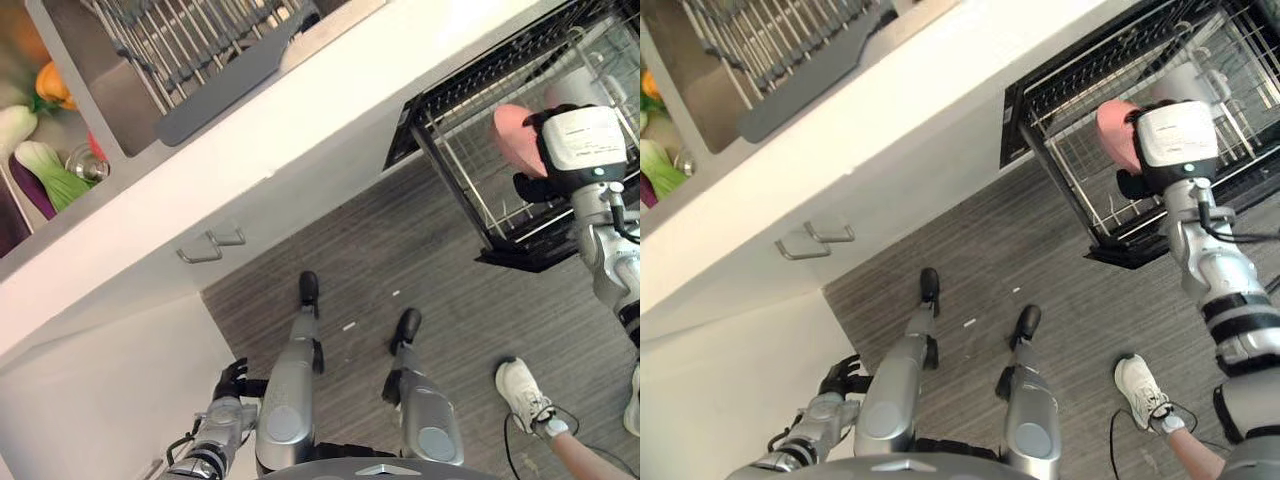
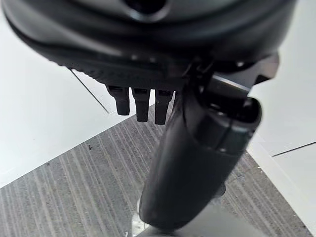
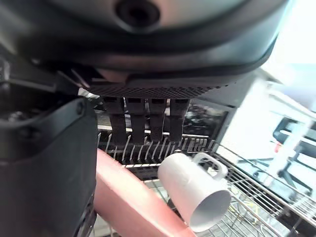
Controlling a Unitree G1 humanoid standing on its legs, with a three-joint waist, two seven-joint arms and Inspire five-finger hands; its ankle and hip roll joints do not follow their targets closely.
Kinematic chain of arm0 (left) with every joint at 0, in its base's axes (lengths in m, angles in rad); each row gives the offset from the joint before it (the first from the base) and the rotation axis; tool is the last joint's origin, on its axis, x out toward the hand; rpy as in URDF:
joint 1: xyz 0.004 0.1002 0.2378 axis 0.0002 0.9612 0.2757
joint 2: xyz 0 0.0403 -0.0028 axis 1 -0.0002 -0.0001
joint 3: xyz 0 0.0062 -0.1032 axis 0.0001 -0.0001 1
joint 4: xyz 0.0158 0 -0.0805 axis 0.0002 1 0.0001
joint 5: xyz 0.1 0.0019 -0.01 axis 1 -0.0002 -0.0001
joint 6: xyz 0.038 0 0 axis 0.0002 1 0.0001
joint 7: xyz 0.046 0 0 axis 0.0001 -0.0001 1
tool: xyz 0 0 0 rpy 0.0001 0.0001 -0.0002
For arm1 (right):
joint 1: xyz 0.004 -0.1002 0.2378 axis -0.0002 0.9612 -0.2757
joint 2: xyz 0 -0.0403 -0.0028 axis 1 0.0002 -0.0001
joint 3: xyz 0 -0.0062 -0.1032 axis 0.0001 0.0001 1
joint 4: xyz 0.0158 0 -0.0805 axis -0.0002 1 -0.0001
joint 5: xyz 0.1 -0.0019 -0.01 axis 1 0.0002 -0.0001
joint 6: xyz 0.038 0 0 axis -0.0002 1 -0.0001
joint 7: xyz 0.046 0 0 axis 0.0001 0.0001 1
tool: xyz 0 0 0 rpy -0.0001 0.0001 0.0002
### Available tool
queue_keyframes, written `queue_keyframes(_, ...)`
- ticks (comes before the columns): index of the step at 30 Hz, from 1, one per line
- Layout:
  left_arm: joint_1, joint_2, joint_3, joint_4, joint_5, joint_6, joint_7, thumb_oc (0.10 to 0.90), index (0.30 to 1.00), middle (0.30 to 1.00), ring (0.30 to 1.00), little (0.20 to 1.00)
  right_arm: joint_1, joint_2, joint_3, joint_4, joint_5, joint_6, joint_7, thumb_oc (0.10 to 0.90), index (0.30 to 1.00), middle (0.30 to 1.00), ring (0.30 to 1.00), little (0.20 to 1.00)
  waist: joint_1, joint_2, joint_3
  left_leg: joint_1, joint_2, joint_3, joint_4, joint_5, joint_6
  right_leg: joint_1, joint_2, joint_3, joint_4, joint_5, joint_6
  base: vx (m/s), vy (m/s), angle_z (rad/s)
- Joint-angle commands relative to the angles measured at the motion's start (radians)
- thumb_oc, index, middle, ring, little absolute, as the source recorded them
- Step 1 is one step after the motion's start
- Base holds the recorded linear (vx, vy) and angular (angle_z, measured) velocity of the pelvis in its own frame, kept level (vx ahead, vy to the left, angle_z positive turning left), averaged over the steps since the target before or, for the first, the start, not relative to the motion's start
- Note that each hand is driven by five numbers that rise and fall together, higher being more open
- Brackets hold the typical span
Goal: Place the dishes in the dishwasher.
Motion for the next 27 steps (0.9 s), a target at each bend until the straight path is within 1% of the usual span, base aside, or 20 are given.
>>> queue_keyframes(1, 0.06, 0.007, -0.033, 0.102, 0.027, 0.036, 0.035, 0.8, 0.9, 0.9, 0.9, 0.9, 0.0, -0.08, -0.076, -0.078, 0.132, 0.013, -0.085, 0.8, 0.9, 0.9, 0.9, 0.9, -0.015, 0.002, -0.141, 0.042, 0.09, -0.019, 0.002, -0.026, -0.114, -0.071, -0.071, 0.069, 0.027, 0.021, 0.098, 0.08, -0.007, -0.02)
queue_keyframes(8, 0.087, 0.031, 0.006, 0.133, 0.094, 0.069, 0.029, 0.8, 0.9, 0.9, 0.9, 0.9, 0.18, -0.054, -0.258, -0.091, 0.265, -0.021, -0.087, 0.8, 0.9, 0.9, 0.9, 0.9, -0.031, -0.013, -0.198, 0.154, 0.101, -0.004, 0.002, -0.054, -0.104, 0.033, -0.058, 0.073, 0.027, -0.019, 0.091, 0.09, -0.011, -0.02)
queue_keyframes(9, 0.087, 0.031, 0.006, 0.133, 0.094, 0.069, 0.029, 0.8, 0.9, 0.9, 0.9, 0.9, 0.18, -0.054, -0.258, -0.091, 0.265, -0.021, -0.087, 0.8, 0.9, 0.9, 0.9, 0.9, -0.031, -0.013, -0.198, 0.154, 0.101, -0.004, 0.002, -0.054, -0.104, 0.033, -0.058, 0.073, 0.027, -0.019, 0.091, 0.05, 0.003, -0.19)
queue_keyframes(10, 0.091, 0.033, 0.008, 0.134, 0.102, 0.071, 0.028, 0.8, 0.9, 0.9, 0.9, 0.9, 0.226, -0.043, -0.324, -0.065, 0.327, -0.029, -0.106, 0.8, 0.9, 0.9, 0.9, 0.9, -0.037, -0.007, -0.207, 0.172, 0.096, -0.004, 0.002, -0.058, -0.102, 0.052, -0.058, 0.074, 0.028, -0.026, 0.09, 0.04, 0.006, -0.19)
queue_keyframes(13, 0.098, 0.033, 0.014, 0.134, 0.108, 0.073, 0.028, 0.8, 0.9, 0.9, 0.9, 0.9, 0.28, -0.021, -0.418, -0.033, 0.415, -0.031, -0.134, 0.8, 0.9, 0.9, 0.9, 0.9, -0.052, 0.006, -0.217, 0.187, 0.091, -0.003, 0.002, -0.063, -0.099, 0.065, -0.06, 0.076, 0.029, -0.032, 0.089, 0.02, 0.004, -0.06)
queue_keyframes(14, 0.098, 0.034, 0.011, 0.134, 0.109, 0.074, 0.028, 0.8, 0.9, 0.9, 0.9, 0.9, 0.287, -0.02, -0.424, -0.037, 0.416, -0.031, -0.134, 0.8, 0.9, 0.9, 0.9, 0.9, -0.05, 0.006, -0.216, 0.188, 0.091, -0.003, 0.002, -0.063, -0.099, 0.066, -0.06, 0.075, 0.029, -0.032, 0.089, 0.0, 0.0, 0.0)
queue_keyframes(15, 0.098, 0.033, 0.013, 0.133, 0.108, 0.074, 0.029, 0.8, 0.9, 0.9, 0.9, 0.9, 0.305, -0.013, -0.459, -0.022, 0.454, -0.043, -0.147, 0.8, 0.9, 0.9, 0.9, 0.9, -0.056, 0.01, -0.214, 0.189, 0.087, -0.001, 0.002, -0.064, -0.097, 0.063, -0.06, 0.079, 0.03, -0.031, 0.089, 0.0, 0.0, 0.0)
queue_keyframes(18, 0.1, 0.03, 0.01, 0.131, 0.096, 0.071, 0.039, 0.8, 0.9, 0.9, 0.9, 0.9, 0.318, 0.032, -0.525, 0.073, 0.614, -0.071, -0.179, 0.8, 0.9, 0.9, 0.9, 0.9, -0.064, 0.026, -0.201, 0.179, 0.081, 0.004, 0.002, -0.064, -0.091, 0.028, -0.063, 0.096, 0.053, -0.028, 0.091, -0.09, 0.021, -0.07)
queue_keyframes(19, 0.098, 0.029, 0.001, 0.128, 0.081, 0.071, 0.039, 0.8, 0.9, 0.9, 0.9, 0.9, 0.321, 0.072, -0.559, 0.136, 0.737, -0.094, -0.184, 0.8, 0.9, 0.9, 0.9, 0.9, -0.069, 0.038, -0.183, 0.161, 0.078, 0.009, 0.004, -0.06, -0.087, -0.015, -0.069, 0.111, 0.075, -0.025, 0.092, -0.17, 0.026, -0.27)
queue_keyframes(20, 0.097, 0.03, -0.005, 0.125, 0.074, 0.07, 0.036, 0.8, 0.9, 0.9, 0.9, 0.9, 0.32, 0.077, -0.565, 0.158, 0.775, -0.102, -0.17, 0.8, 0.9, 0.9, 0.9, 0.9, -0.072, 0.046, -0.168, 0.147, 0.077, 0.011, 0.006, -0.057, -0.086, -0.04, -0.073, 0.118, 0.087, -0.022, 0.092, -0.19, 0.017, -0.35)
queue_keyframes(21, 0.096, 0.03, -0.018, 0.124, 0.074, 0.072, 0.032, 0.8, 0.9, 0.9, 0.9, 0.9, 0.32, 0.079, -0.564, 0.174, 0.799, -0.104, -0.143, 0.488, 0.432, 0.432, 0.432, 0.432, -0.074, 0.052, -0.15, 0.129, 0.076, 0.014, 0.009, -0.052, -0.087, -0.063, -0.076, 0.123, 0.097, -0.02, 0.092, -0.17, 0.025, -0.29)
queue_keyframes(22, 0.101, 0.02, -0.039, 0.12, 0.074, 0.07, 0.022, 0.8, 0.9, 0.9, 0.9, 0.9, 0.32, 0.102, -0.567, 0.195, 0.862, -0.121, -0.12, 0.4, 0.3, 0.3, 0.3, 0.3, -0.083, 0.064, -0.122, 0.105, 0.073, 0.017, 0.009, -0.046, -0.087, -0.098, -0.083, 0.13, 0.107, -0.012, 0.092, -0.12, 0.013, -0.19)
queue_keyframes(23, 0.101, 0.02, -0.039, 0.12, 0.074, 0.07, 0.022, 0.8, 0.9, 0.9, 0.9, 0.9, 0.32, 0.1, -0.567, 0.196, 0.863, -0.122, -0.119, 0.4, 0.3, 0.3, 0.3, 0.3, -0.081, 0.064, -0.124, 0.102, 0.073, 0.018, 0.01, -0.046, -0.086, -0.102, -0.084, 0.131, 0.109, -0.012, 0.093, -0.07, 0.014, -0.12)
queue_keyframes(24, 0.107, 0.018, -0.047, 0.12, 0.075, 0.069, 0.015, 0.8, 0.9, 0.9, 0.9, 0.9, 0.317, 0.104, -0.552, 0.206, 0.862, -0.125, -0.102, 0.4, 0.3, 0.3, 0.3, 0.3, -0.081, 0.071, -0.109, 0.09, 0.073, 0.022, 0.008, -0.042, -0.088, -0.119, -0.087, 0.134, 0.109, -0.007, 0.095, -0.05, 0.014, -0.08)
queue_keyframes(25, 0.115, 0.015, -0.046, 0.118, 0.073, 0.069, 0.006, 0.8, 0.9, 0.9, 0.9, 0.9, 0.316, 0.104, -0.536, 0.174, 0.848, -0.124, -0.091, 0.4, 0.3, 0.3, 0.3, 0.3, -0.084, 0.076, -0.096, 0.075, 0.072, 0.027, 0.007, -0.037, -0.089, -0.139, -0.091, 0.138, 0.111, 0.0, 0.096, -0.07, 0.03, -0.19)
queue_keyframes(26, 0.124, 0.009, -0.054, 0.119, 0.072, 0.068, 0.0, 0.8, 0.9, 0.9, 0.9, 0.9, 0.292, 0.118, -0.523, 0.177, 0.871, -0.136, -0.083, 0.4, 0.3, 0.3, 0.3, 0.3, -0.082, 0.086, -0.077, 0.055, 0.071, 0.031, 0.006, -0.032, -0.091, -0.16, -0.095, 0.142, 0.11, 0.008, 0.097, -0.05, 0.029, -0.27)
queue_keyframes(27, 0.124, 0.009, -0.053, 0.119, 0.072, 0.068, 0.0, 0.8, 0.9, 0.9, 0.9, 0.9, 0.29, 0.117, -0.521, 0.177, 0.872, -0.136, -0.083, 0.4, 0.3, 0.3, 0.3, 0.3, -0.082, 0.086, -0.077, 0.054, 0.071, 0.031, 0.006, -0.032, -0.091, -0.162, -0.095, 0.143, 0.11, 0.008, 0.097, -0.03, 0.017, -0.34)
